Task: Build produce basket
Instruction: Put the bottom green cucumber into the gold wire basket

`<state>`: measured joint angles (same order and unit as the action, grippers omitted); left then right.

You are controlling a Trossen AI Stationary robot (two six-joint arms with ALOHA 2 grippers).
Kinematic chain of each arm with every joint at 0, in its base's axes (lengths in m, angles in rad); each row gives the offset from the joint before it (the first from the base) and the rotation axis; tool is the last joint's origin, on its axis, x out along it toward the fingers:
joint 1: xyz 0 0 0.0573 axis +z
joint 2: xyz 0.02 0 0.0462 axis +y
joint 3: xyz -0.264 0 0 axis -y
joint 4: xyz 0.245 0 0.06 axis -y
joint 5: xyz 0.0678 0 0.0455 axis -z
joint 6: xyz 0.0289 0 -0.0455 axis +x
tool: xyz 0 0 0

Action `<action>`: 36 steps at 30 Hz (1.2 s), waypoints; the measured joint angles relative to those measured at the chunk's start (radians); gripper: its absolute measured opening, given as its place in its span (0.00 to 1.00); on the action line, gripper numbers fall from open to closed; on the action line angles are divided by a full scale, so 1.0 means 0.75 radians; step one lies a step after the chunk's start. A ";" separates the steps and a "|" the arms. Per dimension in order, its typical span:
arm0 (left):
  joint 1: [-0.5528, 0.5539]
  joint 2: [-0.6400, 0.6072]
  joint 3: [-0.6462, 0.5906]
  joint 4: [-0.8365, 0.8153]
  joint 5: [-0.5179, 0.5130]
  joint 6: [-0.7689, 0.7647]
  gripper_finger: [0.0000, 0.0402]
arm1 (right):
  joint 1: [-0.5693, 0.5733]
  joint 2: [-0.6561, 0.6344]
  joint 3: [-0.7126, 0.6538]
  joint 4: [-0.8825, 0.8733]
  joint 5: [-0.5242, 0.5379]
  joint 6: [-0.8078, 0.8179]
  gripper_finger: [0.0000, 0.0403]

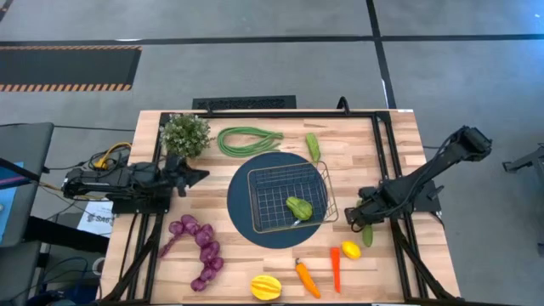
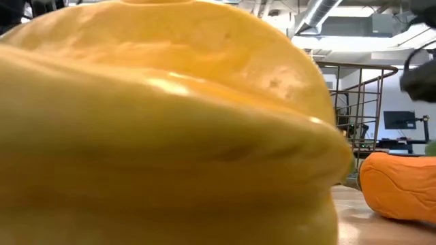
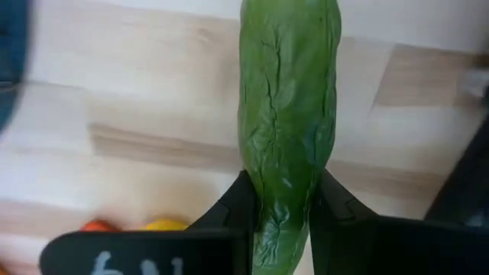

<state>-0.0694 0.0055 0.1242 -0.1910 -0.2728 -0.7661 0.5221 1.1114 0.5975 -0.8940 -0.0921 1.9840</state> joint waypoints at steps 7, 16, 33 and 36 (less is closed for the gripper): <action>0.000 0.001 0.001 0.170 0.011 0.116 0.00 | 0.015 0.004 0.402 -0.403 0.172 -0.040 0.18; 0.000 0.233 0.110 0.398 0.068 0.148 0.00 | 0.017 0.063 0.921 -0.661 0.684 -0.226 0.18; -0.001 1.538 1.190 0.382 0.659 0.800 0.17 | -0.250 0.242 1.262 -0.243 0.758 -1.234 0.18; 0.003 1.745 1.385 0.343 0.770 0.802 0.26 | -0.247 0.276 1.344 -0.199 0.756 -1.382 0.18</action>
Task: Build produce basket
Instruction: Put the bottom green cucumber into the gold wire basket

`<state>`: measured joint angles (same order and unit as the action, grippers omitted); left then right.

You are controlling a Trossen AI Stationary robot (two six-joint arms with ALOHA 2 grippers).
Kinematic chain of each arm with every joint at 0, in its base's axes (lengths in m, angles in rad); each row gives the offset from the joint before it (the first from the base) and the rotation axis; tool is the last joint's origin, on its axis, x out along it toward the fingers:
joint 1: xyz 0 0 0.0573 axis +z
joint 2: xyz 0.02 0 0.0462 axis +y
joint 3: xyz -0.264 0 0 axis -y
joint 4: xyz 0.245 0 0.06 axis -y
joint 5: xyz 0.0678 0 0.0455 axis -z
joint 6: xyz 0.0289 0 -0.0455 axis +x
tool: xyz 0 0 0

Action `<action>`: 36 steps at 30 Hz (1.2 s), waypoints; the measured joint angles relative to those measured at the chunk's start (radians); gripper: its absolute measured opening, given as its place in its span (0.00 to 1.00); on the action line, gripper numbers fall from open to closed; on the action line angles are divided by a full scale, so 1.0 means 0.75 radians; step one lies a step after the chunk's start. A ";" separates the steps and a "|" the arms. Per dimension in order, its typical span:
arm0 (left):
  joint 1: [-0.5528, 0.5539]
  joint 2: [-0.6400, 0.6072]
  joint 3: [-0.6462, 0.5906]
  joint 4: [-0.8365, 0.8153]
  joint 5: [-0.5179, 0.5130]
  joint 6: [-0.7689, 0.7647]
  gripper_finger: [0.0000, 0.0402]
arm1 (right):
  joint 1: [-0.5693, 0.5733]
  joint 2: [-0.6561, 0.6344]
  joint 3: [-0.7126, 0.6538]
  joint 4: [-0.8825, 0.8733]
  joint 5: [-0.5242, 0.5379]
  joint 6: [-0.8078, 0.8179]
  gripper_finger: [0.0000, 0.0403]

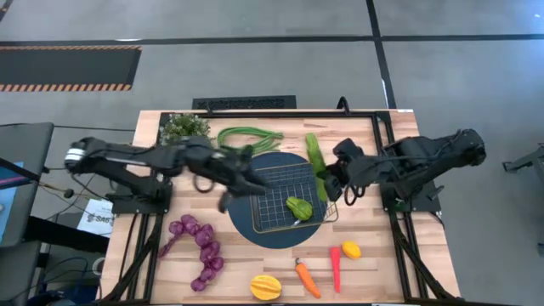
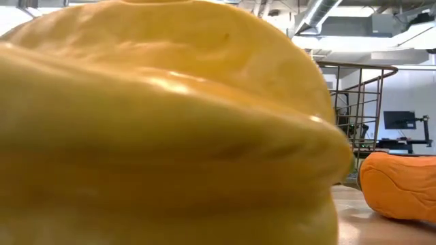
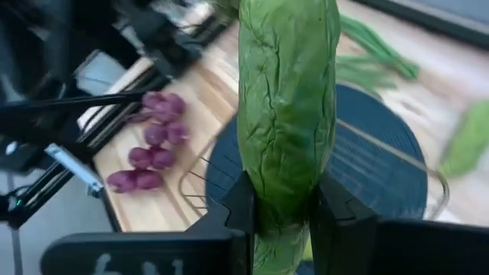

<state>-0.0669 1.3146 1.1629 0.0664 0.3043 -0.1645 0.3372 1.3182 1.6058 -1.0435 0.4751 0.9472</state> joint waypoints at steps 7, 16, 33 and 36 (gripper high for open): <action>0.031 0.307 0.435 -0.263 0.132 0.125 0.41 | 0.058 0.032 0.177 0.003 0.025 -0.195 0.18; 0.091 0.467 0.773 -0.400 0.137 0.269 0.51 | 0.168 0.054 0.196 -0.074 0.111 -0.182 0.18; 0.161 0.477 0.794 -0.495 0.259 0.218 0.54 | 0.162 0.082 0.194 -0.130 0.139 -0.152 0.18; 0.153 0.477 0.794 -0.495 0.240 0.240 0.54 | 0.163 0.043 0.194 -0.149 0.143 -0.152 0.18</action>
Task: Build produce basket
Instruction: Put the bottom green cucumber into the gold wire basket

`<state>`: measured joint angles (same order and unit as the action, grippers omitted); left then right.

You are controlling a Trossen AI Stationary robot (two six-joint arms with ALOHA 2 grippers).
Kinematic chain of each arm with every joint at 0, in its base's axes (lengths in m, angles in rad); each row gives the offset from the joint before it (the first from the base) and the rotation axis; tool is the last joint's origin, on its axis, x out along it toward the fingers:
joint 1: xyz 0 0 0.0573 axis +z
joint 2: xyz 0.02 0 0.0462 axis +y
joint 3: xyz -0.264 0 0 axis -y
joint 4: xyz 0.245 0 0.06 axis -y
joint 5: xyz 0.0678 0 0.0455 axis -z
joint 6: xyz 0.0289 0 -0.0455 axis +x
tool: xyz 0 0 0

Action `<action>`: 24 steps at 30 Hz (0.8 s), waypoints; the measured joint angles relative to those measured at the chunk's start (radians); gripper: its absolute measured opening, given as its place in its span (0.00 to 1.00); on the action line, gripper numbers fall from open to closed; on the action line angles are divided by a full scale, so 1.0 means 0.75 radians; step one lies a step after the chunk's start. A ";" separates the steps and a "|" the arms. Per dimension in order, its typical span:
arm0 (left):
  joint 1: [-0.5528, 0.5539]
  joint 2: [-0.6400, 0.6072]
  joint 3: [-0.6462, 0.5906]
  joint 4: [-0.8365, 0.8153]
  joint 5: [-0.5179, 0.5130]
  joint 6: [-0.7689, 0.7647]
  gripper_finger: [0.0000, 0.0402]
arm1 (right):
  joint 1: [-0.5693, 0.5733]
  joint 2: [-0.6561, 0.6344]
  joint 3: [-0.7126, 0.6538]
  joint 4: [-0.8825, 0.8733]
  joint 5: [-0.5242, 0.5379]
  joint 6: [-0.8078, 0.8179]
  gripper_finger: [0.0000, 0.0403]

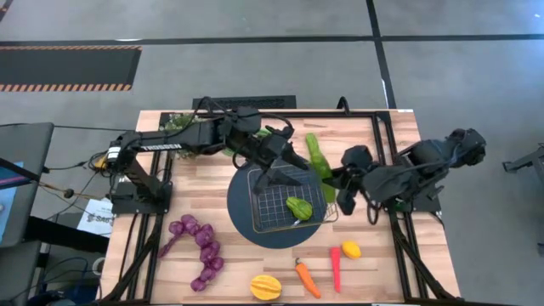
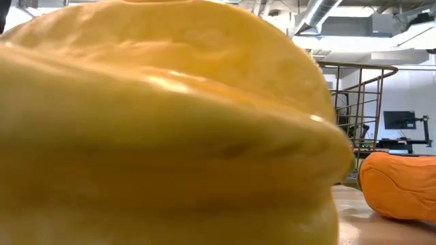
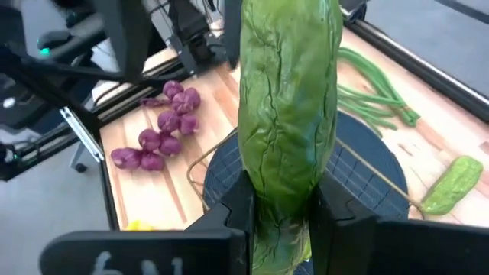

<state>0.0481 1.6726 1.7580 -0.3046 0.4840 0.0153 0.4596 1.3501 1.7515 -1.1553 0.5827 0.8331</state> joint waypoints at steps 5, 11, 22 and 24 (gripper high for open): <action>0.025 0.000 0.000 0.037 -0.081 0.012 0.54 | -0.005 -0.025 0.000 -0.002 0.034 -0.011 0.18; 0.098 0.013 0.000 0.072 -0.103 -0.026 0.54 | -0.017 -0.001 -0.001 0.055 0.036 -0.097 0.18; 0.165 0.109 0.003 0.367 0.215 -0.291 0.54 | -0.093 -0.004 -0.005 0.088 0.038 -0.192 0.18; 0.169 0.118 0.000 0.402 0.274 -0.332 0.54 | -0.105 -0.003 -0.006 0.083 0.035 -0.191 0.18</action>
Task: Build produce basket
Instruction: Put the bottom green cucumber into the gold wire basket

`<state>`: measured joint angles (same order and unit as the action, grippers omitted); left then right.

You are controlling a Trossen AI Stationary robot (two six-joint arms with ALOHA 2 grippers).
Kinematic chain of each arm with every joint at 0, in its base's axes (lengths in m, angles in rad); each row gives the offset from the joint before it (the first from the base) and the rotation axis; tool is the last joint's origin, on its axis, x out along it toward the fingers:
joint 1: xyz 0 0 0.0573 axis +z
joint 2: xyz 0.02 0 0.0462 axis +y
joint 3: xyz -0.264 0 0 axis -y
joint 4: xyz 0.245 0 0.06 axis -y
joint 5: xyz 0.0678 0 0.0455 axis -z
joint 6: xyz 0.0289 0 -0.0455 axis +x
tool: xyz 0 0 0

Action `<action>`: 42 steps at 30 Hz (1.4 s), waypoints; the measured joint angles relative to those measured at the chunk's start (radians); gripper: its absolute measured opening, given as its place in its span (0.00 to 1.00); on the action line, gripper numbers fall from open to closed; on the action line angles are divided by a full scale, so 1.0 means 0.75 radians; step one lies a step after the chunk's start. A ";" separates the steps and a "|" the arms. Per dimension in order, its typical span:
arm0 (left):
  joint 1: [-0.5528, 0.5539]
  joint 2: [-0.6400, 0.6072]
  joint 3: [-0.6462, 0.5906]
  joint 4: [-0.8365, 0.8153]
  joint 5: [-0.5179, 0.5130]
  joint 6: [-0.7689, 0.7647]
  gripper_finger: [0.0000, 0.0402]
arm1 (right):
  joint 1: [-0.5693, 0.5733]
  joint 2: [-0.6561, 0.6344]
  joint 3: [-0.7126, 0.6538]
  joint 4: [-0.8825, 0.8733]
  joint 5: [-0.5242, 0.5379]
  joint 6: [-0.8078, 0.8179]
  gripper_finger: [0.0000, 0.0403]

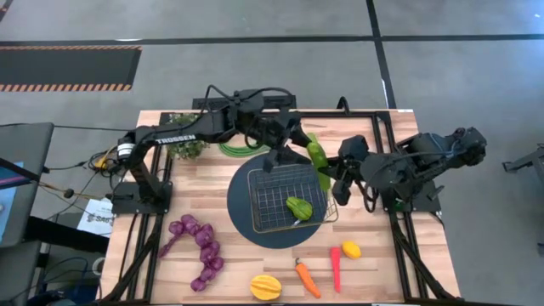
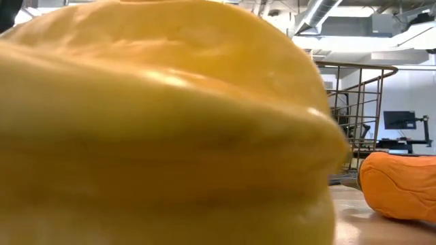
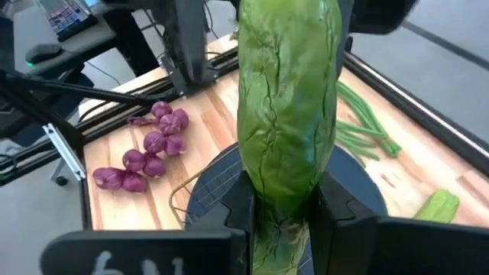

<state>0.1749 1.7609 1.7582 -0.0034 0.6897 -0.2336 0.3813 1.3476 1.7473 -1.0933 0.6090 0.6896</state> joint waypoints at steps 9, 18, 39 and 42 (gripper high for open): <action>-0.004 0.006 -0.002 0.034 -0.012 -0.018 0.54 | -0.022 0.007 0.000 0.018 0.004 -0.024 0.18; -0.008 0.013 -0.002 0.085 -0.090 -0.016 0.54 | -0.090 0.108 -0.002 0.031 0.028 -0.062 0.18; -0.009 0.008 0.002 -0.179 -0.201 0.083 0.22 | -0.093 0.105 0.003 0.043 -0.012 -0.050 0.18; -0.009 0.008 0.002 -0.177 -0.205 0.102 0.22 | -0.093 0.098 0.003 0.043 -0.030 -0.081 0.25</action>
<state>0.1680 1.7668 1.7599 -0.1364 0.5362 -0.1573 0.3119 1.4207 1.7493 -1.0610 0.5866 0.6292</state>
